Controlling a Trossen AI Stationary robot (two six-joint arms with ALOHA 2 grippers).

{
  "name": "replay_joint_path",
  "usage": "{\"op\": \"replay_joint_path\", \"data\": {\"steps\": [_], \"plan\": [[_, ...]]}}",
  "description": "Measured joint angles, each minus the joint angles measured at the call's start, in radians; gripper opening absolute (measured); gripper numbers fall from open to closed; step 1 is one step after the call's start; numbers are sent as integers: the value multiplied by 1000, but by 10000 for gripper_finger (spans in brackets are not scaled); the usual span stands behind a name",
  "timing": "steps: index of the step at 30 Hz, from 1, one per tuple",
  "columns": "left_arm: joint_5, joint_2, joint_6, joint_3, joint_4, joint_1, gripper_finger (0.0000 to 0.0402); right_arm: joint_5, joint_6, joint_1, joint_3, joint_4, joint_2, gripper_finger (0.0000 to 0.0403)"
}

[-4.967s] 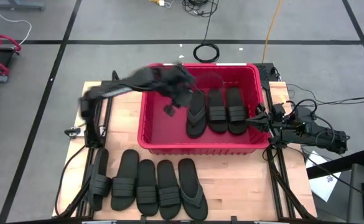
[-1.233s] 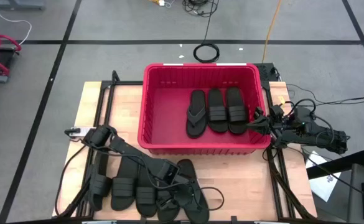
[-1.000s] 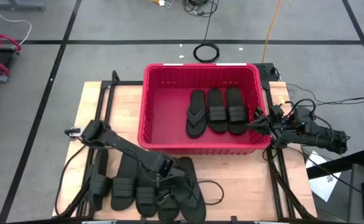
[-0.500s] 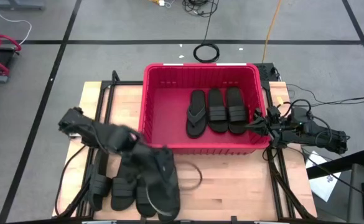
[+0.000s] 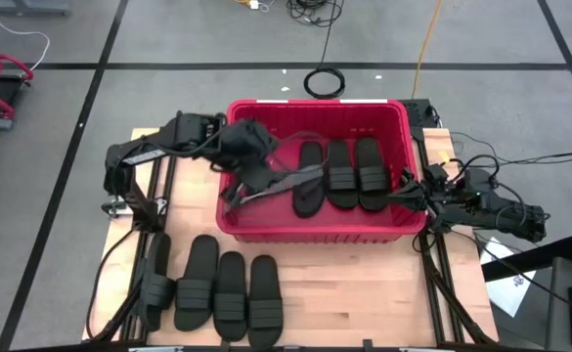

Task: Pick and place slides into bin
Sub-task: Put the black slipper into the red bin

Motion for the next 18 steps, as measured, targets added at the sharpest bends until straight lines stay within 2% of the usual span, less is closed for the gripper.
{"op": "replay_joint_path", "data": {"steps": [5, 7, 11, 15, 18], "plan": [[98, 1, 21, 0, 126, 27, 0, 0, -17, 0, 0, -3, 0, 0], [108, 0, 36, 0, 117, 51, 0, 0, -39, 0, 0, -3, 0, 0], [87, 24, 121, -5, 70, 113, 0, 0, -80, 0, 0, -3, 0, 0], [16, 76, 231, -9, -11, 170, 0, 4, -94, 0, 0, -3, 0, 0], [-6, 114, 314, -9, -50, 206, 0, 39, -86, 0, 0, -3, 1, 0]]}}
